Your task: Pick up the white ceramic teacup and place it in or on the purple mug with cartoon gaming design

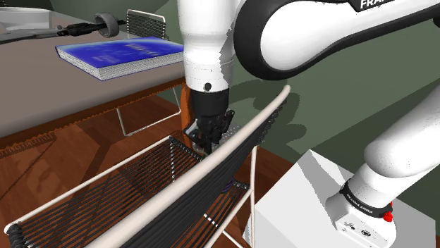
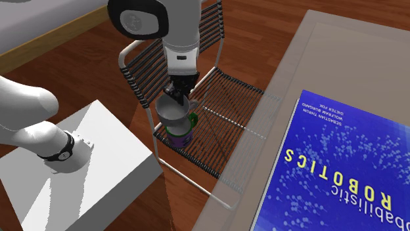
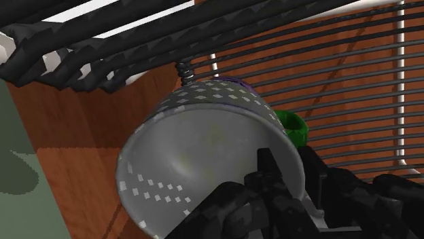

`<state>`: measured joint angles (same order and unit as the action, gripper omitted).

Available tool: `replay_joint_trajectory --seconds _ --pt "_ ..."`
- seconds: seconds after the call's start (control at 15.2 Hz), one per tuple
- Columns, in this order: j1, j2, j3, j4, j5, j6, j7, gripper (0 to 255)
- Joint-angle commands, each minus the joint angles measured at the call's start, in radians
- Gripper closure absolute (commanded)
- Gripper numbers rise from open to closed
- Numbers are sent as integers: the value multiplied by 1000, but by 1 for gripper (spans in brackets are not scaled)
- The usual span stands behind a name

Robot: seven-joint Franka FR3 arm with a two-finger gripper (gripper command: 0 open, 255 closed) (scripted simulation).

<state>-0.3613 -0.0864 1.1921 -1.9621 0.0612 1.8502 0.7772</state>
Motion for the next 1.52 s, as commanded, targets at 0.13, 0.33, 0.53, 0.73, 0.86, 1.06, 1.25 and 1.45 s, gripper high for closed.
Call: replay_joint_trajectory --seconds 0.13,0.33,0.53,0.73,0.86,1.06,1.25,1.45 --pt "-3 30 13 -45 -26 50 18 255" --pt "-3 60 24 -73 -55 90 41 255" --pt "-1 74 27 -84 -69 105 51 255" --pt "-1 74 27 -84 -69 105 51 255" --pt "-1 74 27 -84 -69 105 51 255" --pt "-2 77 26 -79 -72 102 51 0" --pt "-2 75 26 -86 -69 108 50 0" --pt "-5 41 20 -29 -37 39 27 0"
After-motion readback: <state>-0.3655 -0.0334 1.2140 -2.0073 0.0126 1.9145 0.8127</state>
